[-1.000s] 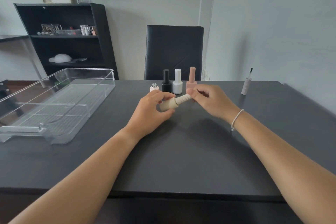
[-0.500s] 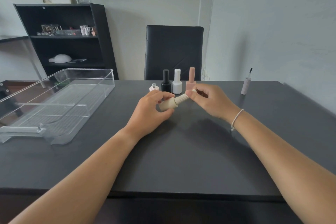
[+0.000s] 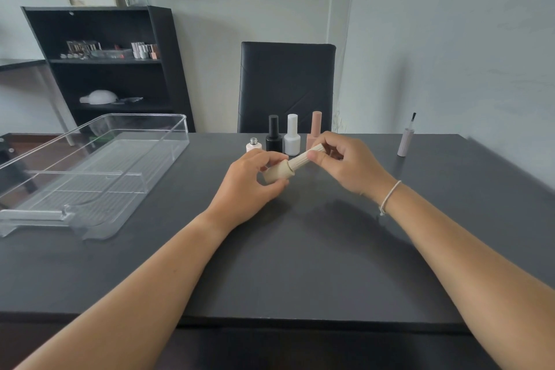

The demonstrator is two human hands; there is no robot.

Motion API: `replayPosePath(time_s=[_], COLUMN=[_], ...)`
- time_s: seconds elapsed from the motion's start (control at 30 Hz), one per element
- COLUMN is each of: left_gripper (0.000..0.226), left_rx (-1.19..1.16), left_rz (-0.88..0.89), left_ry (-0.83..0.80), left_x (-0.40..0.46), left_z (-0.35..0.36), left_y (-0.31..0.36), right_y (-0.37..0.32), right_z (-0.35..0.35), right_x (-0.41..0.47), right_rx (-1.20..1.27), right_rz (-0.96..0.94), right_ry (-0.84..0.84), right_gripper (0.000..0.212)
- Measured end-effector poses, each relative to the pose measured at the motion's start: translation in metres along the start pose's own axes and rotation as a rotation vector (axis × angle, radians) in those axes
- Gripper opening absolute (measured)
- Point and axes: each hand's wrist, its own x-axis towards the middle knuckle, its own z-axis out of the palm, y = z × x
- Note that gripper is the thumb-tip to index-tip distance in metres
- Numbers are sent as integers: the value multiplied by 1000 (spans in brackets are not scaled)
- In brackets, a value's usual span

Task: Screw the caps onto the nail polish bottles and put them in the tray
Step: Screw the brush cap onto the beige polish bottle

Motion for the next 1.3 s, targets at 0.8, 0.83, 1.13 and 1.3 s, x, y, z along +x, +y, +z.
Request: replayPosePath(time_s=[0.8,0.83,1.13,1.3], left_gripper=[27,27,26,26], left_rx=[221,225,235,222], left_rz=[14,17,22,18], left_ry=[-241,-241,-237,-235], left_x=[0,0,2,3], left_z=[5,5,6,7], left_y=[-6,-6,-6,-9], right_y=[31,33,47,50], right_z=[-30,-29,-24,-20], right_x=[20,22,35,43], right_rx=[-103,-115,-157,-147], right_rz=[99,106,171,215], right_ry=[409,411,406,402], right_gripper=[14,18,23,24])
